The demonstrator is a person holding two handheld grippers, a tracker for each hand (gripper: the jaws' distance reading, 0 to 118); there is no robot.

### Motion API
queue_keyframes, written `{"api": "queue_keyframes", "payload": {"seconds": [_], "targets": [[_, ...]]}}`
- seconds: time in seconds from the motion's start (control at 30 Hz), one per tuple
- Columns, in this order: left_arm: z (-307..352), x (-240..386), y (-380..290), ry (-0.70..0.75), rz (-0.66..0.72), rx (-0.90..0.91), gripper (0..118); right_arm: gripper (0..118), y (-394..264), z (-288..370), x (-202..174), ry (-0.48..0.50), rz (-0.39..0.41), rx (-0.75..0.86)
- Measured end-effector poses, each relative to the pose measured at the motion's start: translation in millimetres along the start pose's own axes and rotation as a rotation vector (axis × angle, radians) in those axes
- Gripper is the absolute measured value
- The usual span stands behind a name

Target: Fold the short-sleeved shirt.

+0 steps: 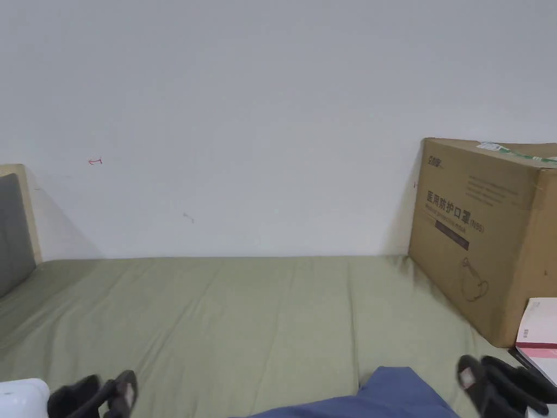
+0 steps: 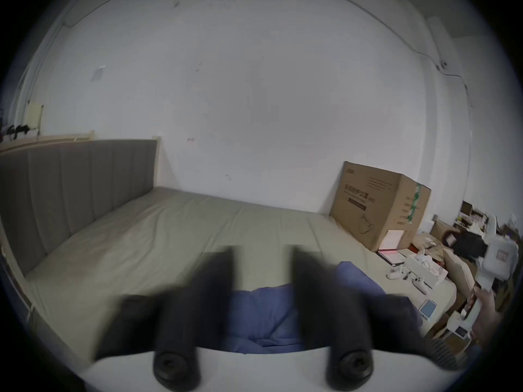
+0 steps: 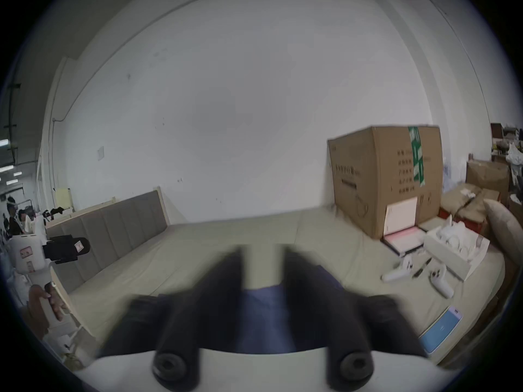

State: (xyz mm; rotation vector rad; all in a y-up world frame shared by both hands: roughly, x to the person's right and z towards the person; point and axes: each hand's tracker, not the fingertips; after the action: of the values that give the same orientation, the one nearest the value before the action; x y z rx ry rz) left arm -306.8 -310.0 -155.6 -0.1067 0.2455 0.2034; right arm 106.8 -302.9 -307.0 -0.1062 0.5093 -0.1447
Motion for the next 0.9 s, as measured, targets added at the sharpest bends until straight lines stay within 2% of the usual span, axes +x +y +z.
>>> {"api": "queue_keyframes", "payload": {"seconds": [0.03, 0.07, 0.13, 0.17, 0.27, 0.3, 0.4, 0.47, 0.53, 0.63, 0.67, 0.7, 0.73, 0.77, 0.83, 0.9], "targets": [[-1, 5, 2, -0.014, -0.022, -0.004, 0, 0, 2, -1, -6, -0.065, 0.034, 0.001], [4, 11, -1, 0.025, -0.059, 0.013, 0, 0, 3, 0, -9, -0.079, 0.038, 0.026], [2, 18, 0, -0.007, -0.074, -0.020, 0, 0, 7, -2, -11, -0.004, 0.020, 0.018], [2, 22, 0, -0.011, -0.080, -0.032, 0, 0, 8, -1, -14, -0.016, 0.026, 0.019], [-2, 23, 10, -0.013, -0.079, -0.026, 0, 0, 11, -2, -19, 0.007, 0.100, 0.018], [-6, 23, 14, -0.005, -0.083, -0.031, 0, 0, 11, -3, -19, 0.021, 0.103, 0.013], [-47, 5, 28, -0.014, -0.059, -0.242, 0, 0, 11, -10, -17, 0.065, 0.078, -0.023], [-89, -16, 22, -0.038, 0.013, -0.491, 0, 0, 6, -19, -12, 0.089, 0.056, -0.051], [-136, -41, 9, -0.046, 0.078, -0.678, 0, 0, -1, -30, -10, 0.082, 0.071, -0.075], [-185, -75, -22, 0.038, 0.158, -0.765, 0, 0, -11, -46, -6, 0.079, 0.074, -0.135], [-202, -87, -33, 0.055, 0.189, -0.786, 4, 0, -15, -50, -7, 0.080, 0.066, -0.147], [-216, -96, -42, 0.076, 0.205, -0.800, 28, 0, -19, -54, -6, 0.075, 0.057, -0.155], [-229, -104, -52, 0.113, 0.216, -0.811, 88, 0, -22, -59, -5, 0.073, 0.047, -0.169], [-238, -106, -62, 0.132, 0.183, -0.810, 118, 0, -26, -63, -4, 0.076, 0.036, -0.186], [-258, -110, -73, 0.127, 0.113, -0.757, 114, 0, -31, -70, -3, 0.081, 0.023, -0.219], [-273, -111, -92, 0.142, 0.056, -0.834, 114, 0, -37, -80, -1, 0.084, 0.025, -0.247]]}}
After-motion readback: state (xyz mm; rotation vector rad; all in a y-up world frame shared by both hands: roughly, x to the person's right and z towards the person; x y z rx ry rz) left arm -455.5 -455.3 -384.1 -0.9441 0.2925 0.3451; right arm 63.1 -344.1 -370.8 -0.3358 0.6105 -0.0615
